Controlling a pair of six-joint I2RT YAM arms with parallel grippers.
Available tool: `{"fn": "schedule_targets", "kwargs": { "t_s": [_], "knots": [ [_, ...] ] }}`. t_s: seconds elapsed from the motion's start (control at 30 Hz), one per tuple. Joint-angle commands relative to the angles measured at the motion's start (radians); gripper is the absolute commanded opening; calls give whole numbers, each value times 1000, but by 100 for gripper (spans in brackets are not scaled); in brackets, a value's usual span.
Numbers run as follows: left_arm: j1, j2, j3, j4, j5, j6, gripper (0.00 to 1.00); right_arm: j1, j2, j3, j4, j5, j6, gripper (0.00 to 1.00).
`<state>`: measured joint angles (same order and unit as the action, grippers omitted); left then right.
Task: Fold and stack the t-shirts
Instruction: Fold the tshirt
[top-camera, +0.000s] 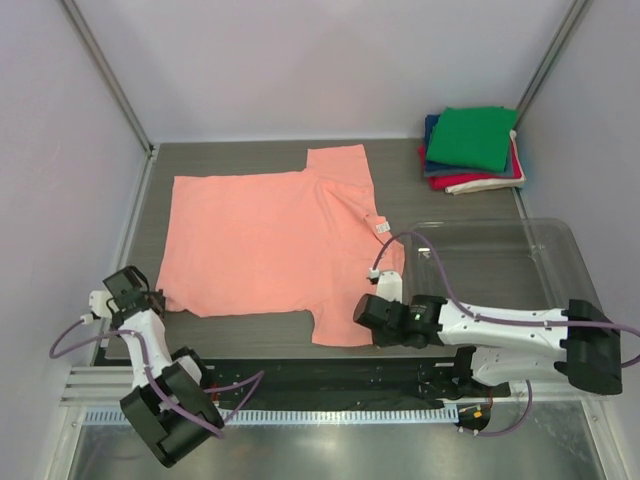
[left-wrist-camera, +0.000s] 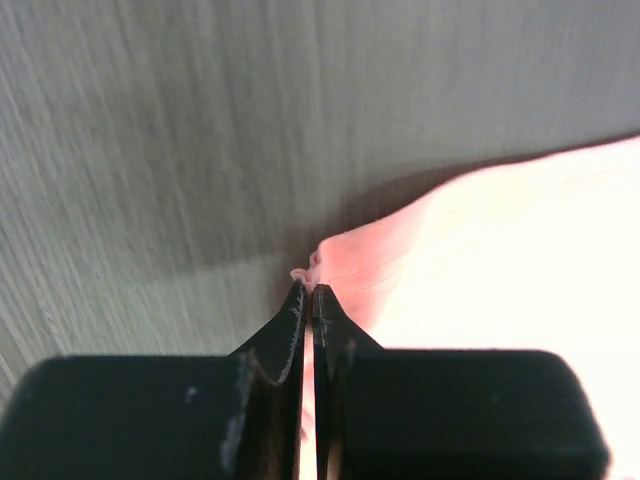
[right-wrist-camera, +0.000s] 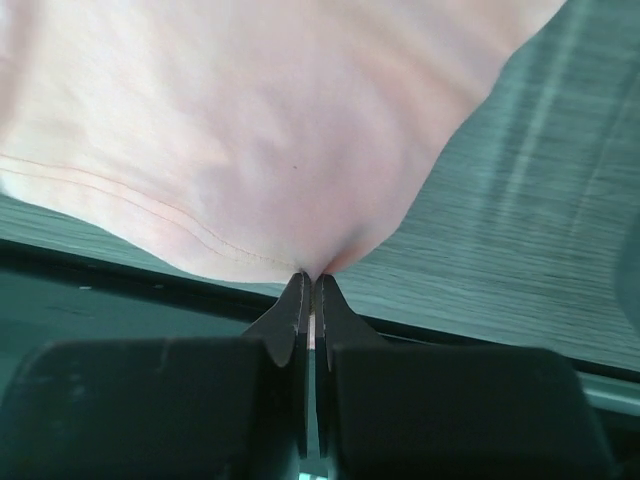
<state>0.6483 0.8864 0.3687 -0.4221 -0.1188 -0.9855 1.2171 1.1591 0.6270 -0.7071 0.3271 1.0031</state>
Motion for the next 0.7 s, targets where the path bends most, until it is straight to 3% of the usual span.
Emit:
{"fn": "schedule_targets", "kwargs": {
  "t_s": [0.0,0.17,0.4,0.67],
  "knots": [
    [4,-35,105,-90,33,18,0,-1,-59,144,-80,148,-12,1],
    [4,-26,197,-145,93,67,0,-66,-41,263,-117,184,-127,1],
    [2,111,332,-199,183,171,0,-330,45,416,-55,124,-363,1],
    [-9,334,516,-211,202,219,0,-514,226,592,23,30,-526,1]
  ]
}}
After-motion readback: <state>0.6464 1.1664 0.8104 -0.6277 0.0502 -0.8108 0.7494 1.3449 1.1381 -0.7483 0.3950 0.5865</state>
